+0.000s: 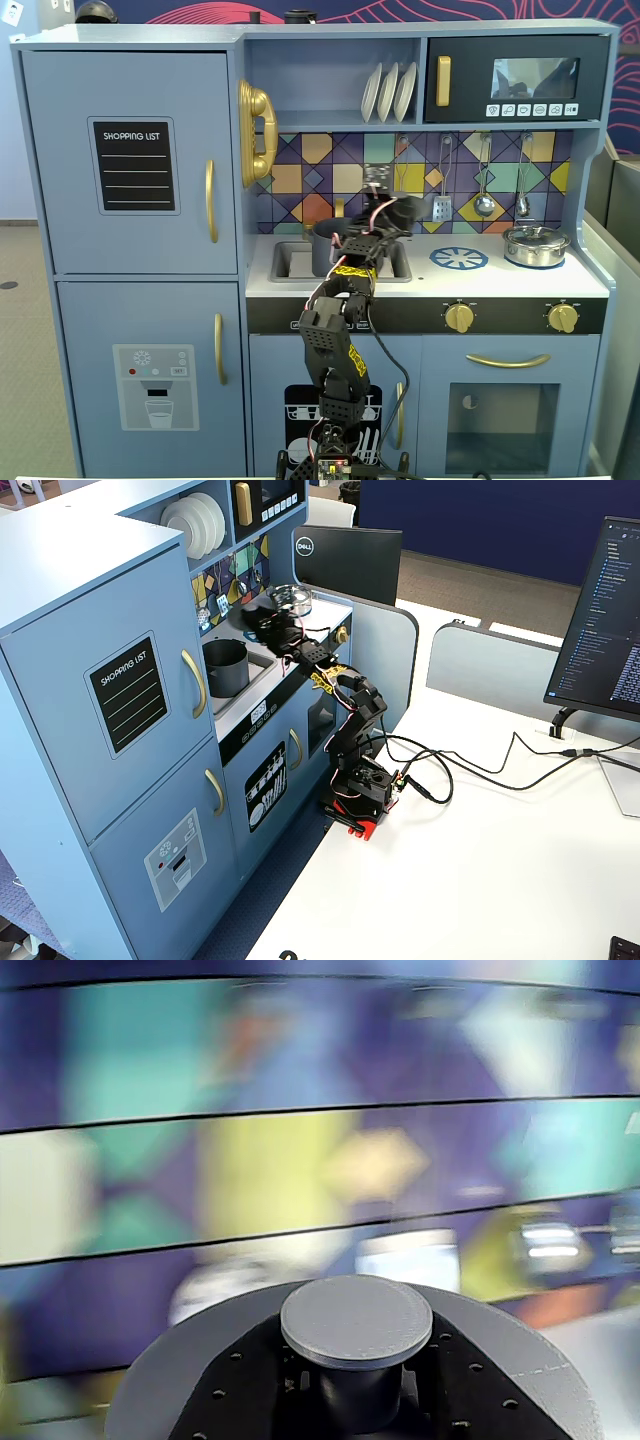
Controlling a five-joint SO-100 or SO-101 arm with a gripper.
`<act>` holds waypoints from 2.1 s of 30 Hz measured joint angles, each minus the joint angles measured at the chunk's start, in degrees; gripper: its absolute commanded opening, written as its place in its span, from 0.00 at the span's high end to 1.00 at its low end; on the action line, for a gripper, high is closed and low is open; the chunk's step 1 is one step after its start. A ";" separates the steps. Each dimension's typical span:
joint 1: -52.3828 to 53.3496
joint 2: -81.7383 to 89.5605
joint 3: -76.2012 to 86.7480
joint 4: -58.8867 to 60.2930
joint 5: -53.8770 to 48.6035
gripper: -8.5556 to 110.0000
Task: Take off the lid from the gray recipient and place it on the counter
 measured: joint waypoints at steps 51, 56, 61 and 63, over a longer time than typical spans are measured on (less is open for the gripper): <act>11.95 -11.95 19.34 -19.78 -1.23 0.68; 13.18 -11.69 19.69 -20.65 -1.14 0.68; 13.71 -11.60 19.69 -20.65 -0.88 0.70; 13.62 -11.51 19.34 -20.65 -0.26 0.70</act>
